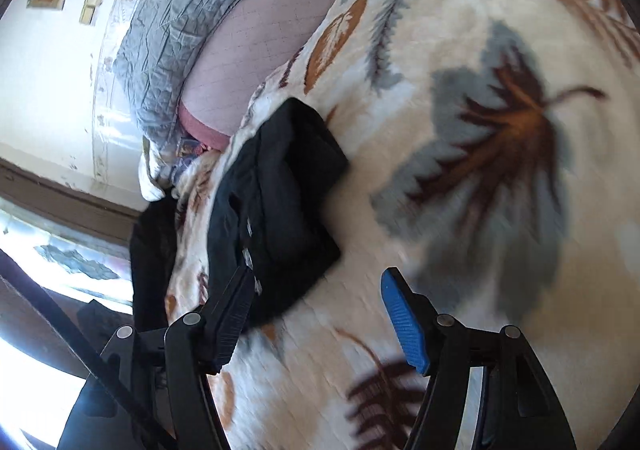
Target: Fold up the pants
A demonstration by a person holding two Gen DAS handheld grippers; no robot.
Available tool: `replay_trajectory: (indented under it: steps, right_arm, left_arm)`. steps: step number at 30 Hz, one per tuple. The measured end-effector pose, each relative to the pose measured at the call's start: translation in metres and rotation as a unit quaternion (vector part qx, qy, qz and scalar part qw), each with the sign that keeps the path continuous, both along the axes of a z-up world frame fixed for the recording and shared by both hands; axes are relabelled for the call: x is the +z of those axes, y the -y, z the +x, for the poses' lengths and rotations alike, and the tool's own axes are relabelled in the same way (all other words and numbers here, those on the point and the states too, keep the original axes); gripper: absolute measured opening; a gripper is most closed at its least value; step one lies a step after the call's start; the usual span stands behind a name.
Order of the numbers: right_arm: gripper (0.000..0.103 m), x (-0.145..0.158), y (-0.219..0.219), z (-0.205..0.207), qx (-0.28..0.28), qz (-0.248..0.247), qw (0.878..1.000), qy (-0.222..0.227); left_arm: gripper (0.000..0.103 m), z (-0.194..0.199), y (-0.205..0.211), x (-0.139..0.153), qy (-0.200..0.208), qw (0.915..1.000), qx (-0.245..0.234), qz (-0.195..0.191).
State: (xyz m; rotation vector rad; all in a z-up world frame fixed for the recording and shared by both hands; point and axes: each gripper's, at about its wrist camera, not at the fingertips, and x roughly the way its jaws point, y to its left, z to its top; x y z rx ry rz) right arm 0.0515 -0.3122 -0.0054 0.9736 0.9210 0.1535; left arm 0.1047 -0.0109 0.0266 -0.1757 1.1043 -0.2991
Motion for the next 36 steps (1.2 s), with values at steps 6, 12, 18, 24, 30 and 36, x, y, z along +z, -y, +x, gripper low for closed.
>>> replay_trajectory:
  steps: [6,12,18,24,30,36]
  right_arm:
    - [0.072,0.013,-0.023,-0.059,0.016,-0.116,0.993,0.002]
    - [0.072,0.019,-0.044,-0.076,0.039,-0.207,0.978,-0.003]
    - [0.073,0.027,-0.061,-0.086,0.048,-0.263,0.964,-0.007]
    - [0.074,0.031,-0.081,-0.094,0.071,-0.305,0.950,-0.002]
    - [0.074,0.029,-0.090,-0.096,0.087,-0.312,0.946,-0.007]
    - [0.074,0.027,-0.088,-0.095,0.082,-0.313,0.946,-0.013]
  left_arm:
    - [0.071,-0.064,0.013,0.001,0.035,0.9962,0.001,0.079]
    - [0.076,-0.099,0.019,0.009,0.078,0.9864,0.000,0.145]
    - [0.078,-0.111,0.014,0.018,0.088,0.9833,0.011,0.159]
    - [0.078,-0.117,0.014,0.018,0.084,0.9837,0.010,0.159]
    - [0.078,-0.118,0.014,0.014,0.073,0.9857,0.007,0.152]
    - [0.078,-0.115,0.012,0.009,0.059,0.9879,0.009,0.143]
